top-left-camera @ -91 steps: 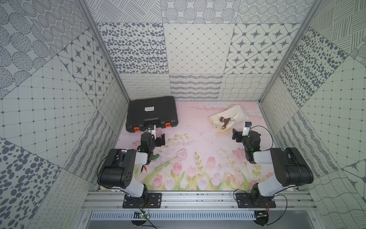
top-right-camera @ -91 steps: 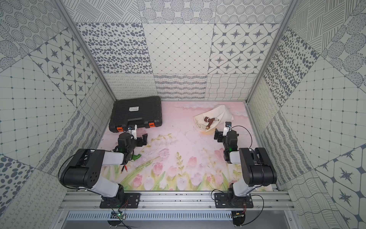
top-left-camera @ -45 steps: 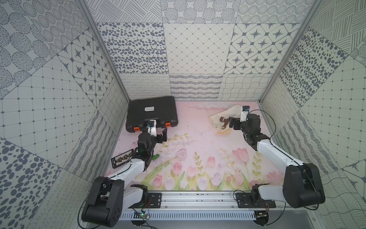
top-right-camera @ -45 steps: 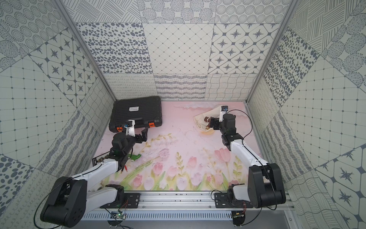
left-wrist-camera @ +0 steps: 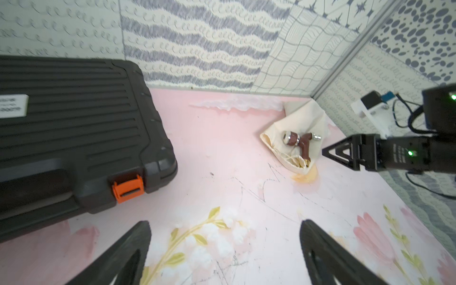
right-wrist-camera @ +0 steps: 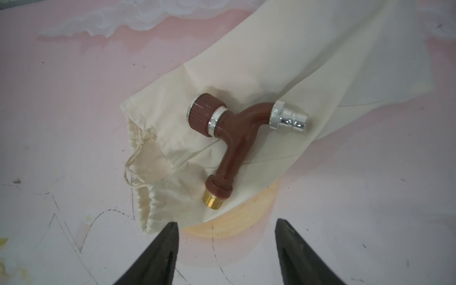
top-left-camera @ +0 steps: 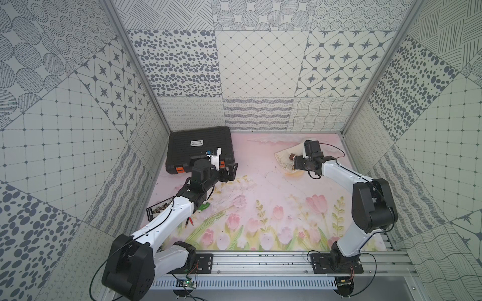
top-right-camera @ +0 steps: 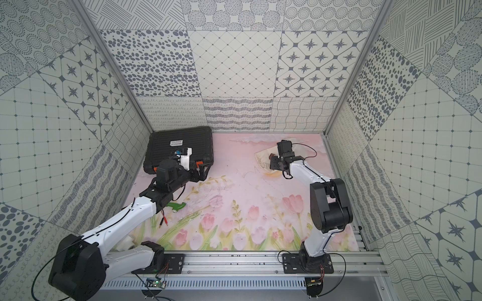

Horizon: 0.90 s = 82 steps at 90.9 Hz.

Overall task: Close the soil bag
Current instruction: Pick up the distractor from the center of the board.

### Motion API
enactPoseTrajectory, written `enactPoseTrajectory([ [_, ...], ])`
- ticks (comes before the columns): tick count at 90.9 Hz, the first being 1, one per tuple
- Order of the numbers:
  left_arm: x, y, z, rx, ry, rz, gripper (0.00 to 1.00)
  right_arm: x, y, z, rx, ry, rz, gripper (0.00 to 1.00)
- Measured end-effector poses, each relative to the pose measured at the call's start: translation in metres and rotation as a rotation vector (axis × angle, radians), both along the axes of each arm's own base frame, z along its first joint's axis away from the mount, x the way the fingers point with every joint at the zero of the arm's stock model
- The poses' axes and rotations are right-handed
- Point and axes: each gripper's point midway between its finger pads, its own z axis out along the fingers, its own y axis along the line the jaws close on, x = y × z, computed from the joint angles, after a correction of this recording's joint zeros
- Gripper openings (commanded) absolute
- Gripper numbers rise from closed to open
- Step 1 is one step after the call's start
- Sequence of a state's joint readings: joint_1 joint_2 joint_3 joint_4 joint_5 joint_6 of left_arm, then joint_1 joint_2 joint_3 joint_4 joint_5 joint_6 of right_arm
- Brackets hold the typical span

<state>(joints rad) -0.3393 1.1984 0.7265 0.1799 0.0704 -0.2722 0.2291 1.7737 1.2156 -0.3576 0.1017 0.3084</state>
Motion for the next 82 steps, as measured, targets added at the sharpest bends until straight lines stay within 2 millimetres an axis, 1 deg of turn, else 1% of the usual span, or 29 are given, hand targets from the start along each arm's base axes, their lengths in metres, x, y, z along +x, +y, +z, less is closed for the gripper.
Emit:
enactPoseTrajectory([
  [9,-0.006,-0.017,-0.015,0.006,0.061,-0.047,0.99,0.016,0.004,-0.010,0.010,0.022,-0.016,0.58],
  [20,-0.008,-0.026,-0.029,0.021,0.120,-0.066,0.98,0.032,0.007,-0.024,0.018,0.051,-0.048,0.56],
  [28,-0.009,-0.029,-0.034,0.027,0.144,-0.071,0.99,0.035,0.005,-0.035,0.014,0.078,-0.077,0.55],
  [39,-0.010,-0.029,-0.041,0.032,0.171,-0.070,0.98,0.036,0.003,-0.051,0.010,0.119,-0.103,0.52],
  [43,-0.010,-0.029,-0.043,0.032,0.178,-0.068,0.98,0.038,0.004,-0.056,0.012,0.129,-0.109,0.49],
  [51,-0.010,-0.029,-0.044,0.035,0.188,-0.067,0.99,0.044,0.006,-0.062,0.023,0.137,-0.119,0.41],
  [57,-0.010,-0.029,-0.043,0.035,0.191,-0.066,0.99,0.046,0.005,-0.063,0.028,0.139,-0.129,0.32],
  [67,-0.011,-0.028,-0.043,0.039,0.199,-0.063,0.99,0.046,0.004,-0.063,0.039,0.139,-0.144,0.20],
  [74,-0.013,-0.027,-0.042,0.042,0.201,-0.060,0.99,0.044,0.003,-0.058,0.041,0.136,-0.145,0.16],
  [80,-0.014,-0.026,-0.041,0.042,0.199,-0.058,0.99,0.035,0.002,-0.049,0.046,0.130,-0.142,0.15],
  [82,-0.014,-0.026,-0.040,0.042,0.197,-0.058,0.99,0.031,0.001,-0.043,0.046,0.125,-0.142,0.15],
])
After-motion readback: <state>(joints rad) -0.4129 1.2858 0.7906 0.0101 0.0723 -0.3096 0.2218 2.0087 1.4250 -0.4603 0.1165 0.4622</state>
